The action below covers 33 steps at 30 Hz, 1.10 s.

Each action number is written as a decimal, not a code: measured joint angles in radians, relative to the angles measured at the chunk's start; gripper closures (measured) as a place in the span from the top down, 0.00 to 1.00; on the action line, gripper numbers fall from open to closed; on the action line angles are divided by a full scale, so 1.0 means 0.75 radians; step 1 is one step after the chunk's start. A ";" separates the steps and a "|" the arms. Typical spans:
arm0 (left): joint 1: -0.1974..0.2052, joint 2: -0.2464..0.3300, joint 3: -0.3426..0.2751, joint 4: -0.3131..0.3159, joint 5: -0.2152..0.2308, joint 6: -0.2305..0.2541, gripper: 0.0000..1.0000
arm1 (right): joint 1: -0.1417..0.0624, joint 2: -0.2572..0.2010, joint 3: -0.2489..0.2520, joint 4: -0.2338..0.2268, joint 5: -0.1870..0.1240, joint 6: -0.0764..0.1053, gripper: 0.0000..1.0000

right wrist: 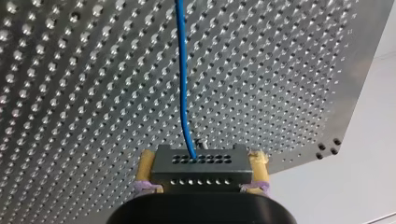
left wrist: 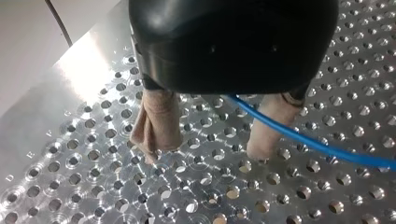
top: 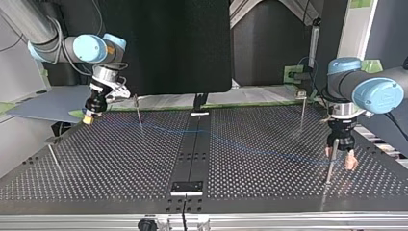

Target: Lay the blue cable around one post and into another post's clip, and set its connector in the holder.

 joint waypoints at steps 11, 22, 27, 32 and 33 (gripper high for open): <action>-0.004 0.001 0.000 0.000 0.000 0.003 1.00 | 0.000 0.001 0.113 -0.113 -0.002 0.000 0.00; -0.006 0.000 0.000 -0.002 0.000 0.005 1.00 | 0.000 0.002 0.250 -0.250 -0.002 0.000 0.00; -0.009 0.000 0.000 -0.002 0.000 0.005 1.00 | -0.008 0.004 0.309 -0.309 0.007 0.008 0.00; -0.010 0.000 0.000 -0.002 0.000 0.005 1.00 | -0.025 0.015 0.367 -0.366 0.051 0.031 0.00; -0.010 0.000 0.000 -0.002 0.000 0.005 1.00 | -0.030 0.022 0.381 -0.381 0.065 0.034 0.00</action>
